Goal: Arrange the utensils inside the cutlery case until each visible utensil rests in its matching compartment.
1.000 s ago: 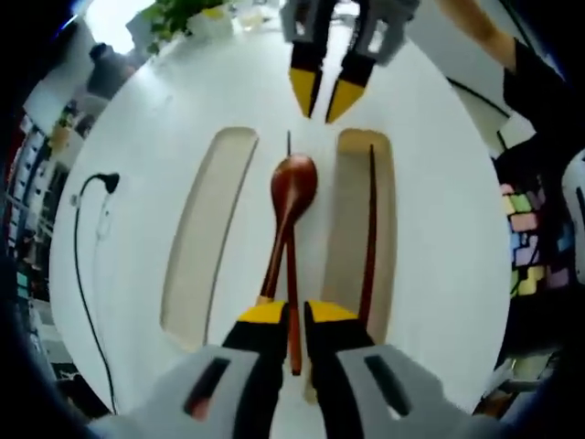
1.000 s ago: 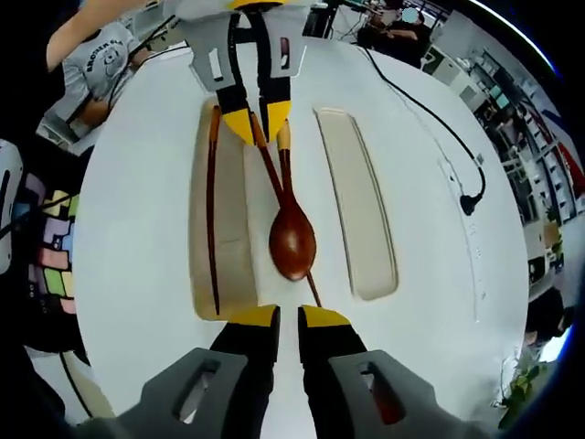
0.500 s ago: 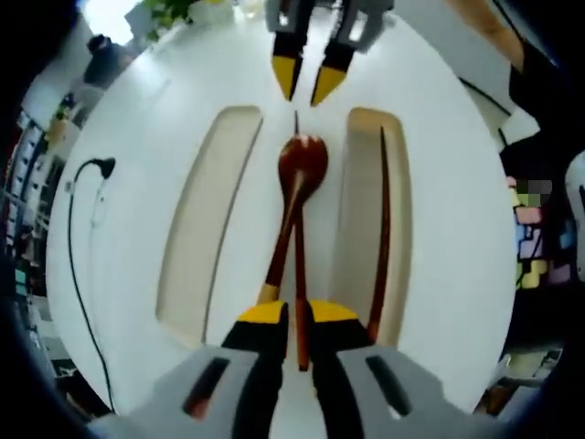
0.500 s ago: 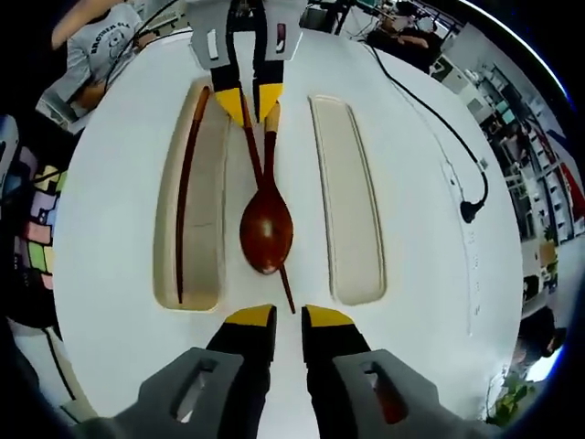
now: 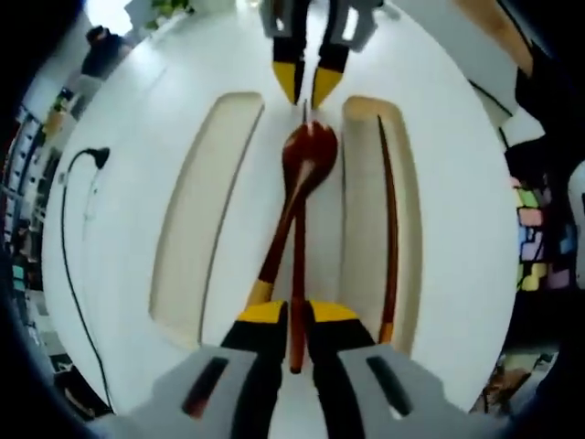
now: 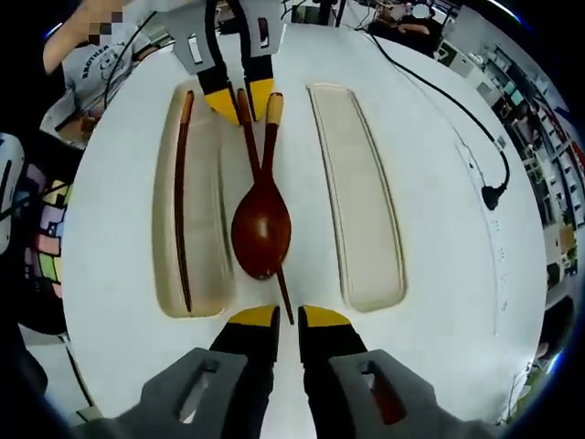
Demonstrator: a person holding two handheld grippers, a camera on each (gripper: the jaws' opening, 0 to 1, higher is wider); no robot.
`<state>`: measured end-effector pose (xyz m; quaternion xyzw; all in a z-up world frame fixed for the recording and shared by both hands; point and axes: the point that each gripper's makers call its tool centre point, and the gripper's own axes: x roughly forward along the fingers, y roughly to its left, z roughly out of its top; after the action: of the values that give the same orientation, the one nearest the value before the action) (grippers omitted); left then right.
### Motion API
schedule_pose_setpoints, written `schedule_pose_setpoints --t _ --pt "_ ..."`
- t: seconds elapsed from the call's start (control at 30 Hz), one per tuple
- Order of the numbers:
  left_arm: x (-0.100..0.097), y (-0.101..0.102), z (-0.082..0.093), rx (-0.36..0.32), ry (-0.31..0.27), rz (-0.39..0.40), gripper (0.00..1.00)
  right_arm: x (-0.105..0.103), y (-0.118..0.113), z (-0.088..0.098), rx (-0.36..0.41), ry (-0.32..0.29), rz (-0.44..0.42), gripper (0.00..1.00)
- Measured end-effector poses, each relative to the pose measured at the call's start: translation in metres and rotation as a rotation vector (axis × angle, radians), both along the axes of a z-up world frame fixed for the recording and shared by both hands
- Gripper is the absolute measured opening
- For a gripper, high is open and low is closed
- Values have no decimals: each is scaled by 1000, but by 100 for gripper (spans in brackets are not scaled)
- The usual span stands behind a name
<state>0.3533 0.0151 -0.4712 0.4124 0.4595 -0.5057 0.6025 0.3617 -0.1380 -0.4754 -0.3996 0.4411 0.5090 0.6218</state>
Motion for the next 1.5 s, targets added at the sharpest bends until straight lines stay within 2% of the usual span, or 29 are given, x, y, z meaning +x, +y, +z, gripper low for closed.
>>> schedule_pose_setpoints --t 0.2,0.27,0.33,0.4,0.5,0.53,0.6,0.63,0.7,0.73,0.83,0.97,1.03,1.1,1.17,1.33,1.5 --pt "5 0 -1 -14 45 17 7 1 1 0 -27 7 29 5" --pt "5 1 -1 -34 55 17 7 3 -1 0 -7 6 46 5" --pt "4 1 -1 -49 57 17 7 4 0 0 24 -20 93 5" --pt "4 1 -1 -61 58 15 7 3 -1 1 54 -39 78 5" --pt "4 0 -1 -73 64 47 7 5 0 1 111 -59 -32 1" --pt "4 0 -1 -70 59 55 7 6 0 2 132 -82 -36 1" --pt "3 -1 0 -40 -48 -78 6 4 0 3 136 -133 -5 0" --pt "1 -2 -1 -40 -74 -68 6 2 -1 2 132 -131 9 0" --pt "1 -1 -1 -63 -42 -14 6 3 -1 2 133 -87 -54 0" --pt "2 -1 -1 -89 7 26 6 4 -1 2 129 -65 -76 0" --pt "4 0 0 -126 59 49 6 6 -1 2 121 -72 -58 0" --pt "3 -1 1 -191 98 80 5 2 -1 2 163 -88 -65 0" --pt "2 -1 1 -212 126 102 6 1 1 2 185 -76 -76 0" --pt "1 -1 0 -214 129 82 6 -2 3 3 245 -17 -119 0" --pt "-1 -4 1 -225 140 75 6 -3 -1 3 267 7 -119 0" --pt "2 -14 9 -259 152 71 5 -1 -8 4 249 -15 -96 0" --pt "10 -21 25 -294 133 75 5 9 -15 13 256 -25 -129 0"
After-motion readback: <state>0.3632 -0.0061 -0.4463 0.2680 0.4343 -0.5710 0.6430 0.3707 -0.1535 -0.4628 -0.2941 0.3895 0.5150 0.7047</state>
